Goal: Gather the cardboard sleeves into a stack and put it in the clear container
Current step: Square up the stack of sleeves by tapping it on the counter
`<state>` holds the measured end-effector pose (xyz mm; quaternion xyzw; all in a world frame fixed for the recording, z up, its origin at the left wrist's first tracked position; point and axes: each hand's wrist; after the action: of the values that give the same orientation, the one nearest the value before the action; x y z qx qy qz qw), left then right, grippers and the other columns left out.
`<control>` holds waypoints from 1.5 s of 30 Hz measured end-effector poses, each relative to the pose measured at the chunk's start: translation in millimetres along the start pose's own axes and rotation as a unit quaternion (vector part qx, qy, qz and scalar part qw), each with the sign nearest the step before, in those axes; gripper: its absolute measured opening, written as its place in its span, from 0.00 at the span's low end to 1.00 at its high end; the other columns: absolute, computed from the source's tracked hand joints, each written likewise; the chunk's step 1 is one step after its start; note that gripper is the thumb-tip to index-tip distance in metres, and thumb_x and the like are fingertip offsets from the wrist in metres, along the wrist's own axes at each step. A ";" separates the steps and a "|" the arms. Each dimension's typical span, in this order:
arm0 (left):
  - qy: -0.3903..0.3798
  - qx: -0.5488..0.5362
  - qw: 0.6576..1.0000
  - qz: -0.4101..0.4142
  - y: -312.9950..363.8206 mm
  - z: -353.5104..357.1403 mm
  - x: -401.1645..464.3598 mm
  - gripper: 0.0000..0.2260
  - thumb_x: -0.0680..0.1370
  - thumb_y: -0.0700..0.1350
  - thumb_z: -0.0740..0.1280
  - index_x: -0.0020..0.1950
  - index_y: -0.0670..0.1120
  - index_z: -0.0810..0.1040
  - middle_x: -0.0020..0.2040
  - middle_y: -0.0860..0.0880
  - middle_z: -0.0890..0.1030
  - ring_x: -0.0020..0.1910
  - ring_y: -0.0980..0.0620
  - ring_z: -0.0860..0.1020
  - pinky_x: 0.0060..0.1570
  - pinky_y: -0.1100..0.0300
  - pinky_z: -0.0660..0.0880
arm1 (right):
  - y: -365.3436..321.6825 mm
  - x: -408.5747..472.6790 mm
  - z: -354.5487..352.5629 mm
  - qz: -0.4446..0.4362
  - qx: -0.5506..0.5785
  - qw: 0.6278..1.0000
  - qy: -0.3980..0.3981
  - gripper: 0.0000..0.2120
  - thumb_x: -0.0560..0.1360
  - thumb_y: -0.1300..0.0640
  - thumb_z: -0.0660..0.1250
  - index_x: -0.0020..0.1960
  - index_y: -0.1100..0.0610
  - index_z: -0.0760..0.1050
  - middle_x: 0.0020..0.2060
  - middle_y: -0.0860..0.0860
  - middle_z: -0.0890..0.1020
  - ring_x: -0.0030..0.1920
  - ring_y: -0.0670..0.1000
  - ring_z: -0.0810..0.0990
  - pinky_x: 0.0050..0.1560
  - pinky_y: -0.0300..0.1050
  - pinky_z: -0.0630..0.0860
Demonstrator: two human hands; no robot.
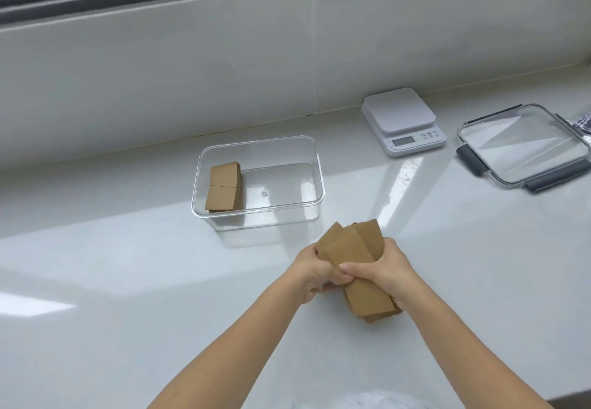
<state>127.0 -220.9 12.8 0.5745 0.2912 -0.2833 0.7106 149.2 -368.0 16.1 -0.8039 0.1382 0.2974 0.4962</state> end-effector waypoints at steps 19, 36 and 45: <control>0.278 0.492 0.768 0.302 -40.9 -69.6 -83.1 0.44 0.66 0.53 0.72 0.76 0.49 0.52 0.71 0.56 0.63 0.73 0.55 0.55 0.71 0.60 0.50 | -44.3 -33.6 93.3 -0.399 -0.574 0.714 -0.033 0.19 0.69 0.55 0.69 0.55 0.58 0.67 0.51 0.53 0.78 0.47 0.56 0.73 0.43 0.45 0.61; 0.320 0.649 0.645 0.245 -51.0 -52.4 -49.8 0.25 0.57 0.56 0.73 0.48 0.47 0.71 0.43 0.51 0.73 0.43 0.50 0.74 0.51 0.53 0.69 | -33.3 -23.0 67.9 -0.364 -0.588 0.723 0.000 0.20 0.66 0.61 0.66 0.56 0.54 0.64 0.52 0.49 0.73 0.53 0.54 0.73 0.44 0.45 0.64; 0.262 0.716 0.621 0.181 -39.5 -47.2 -40.6 0.26 0.70 0.56 0.67 0.60 0.43 0.64 0.56 0.47 0.70 0.56 0.46 0.70 0.63 0.49 0.59 | -31.3 -3.9 71.1 -0.393 -0.600 0.694 -0.060 0.25 0.66 0.53 0.70 0.59 0.55 0.64 0.55 0.49 0.71 0.58 0.54 0.71 0.54 0.49 0.65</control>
<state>66.6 -178.9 9.0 0.9926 0.0600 -0.1056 0.0054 138.0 -291.1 17.4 -0.8922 -0.4283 0.1423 -0.0130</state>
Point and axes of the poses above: each hand's wrist, its own x-axis towards the middle knuckle, its own z-axis out of the palm, y = z × x
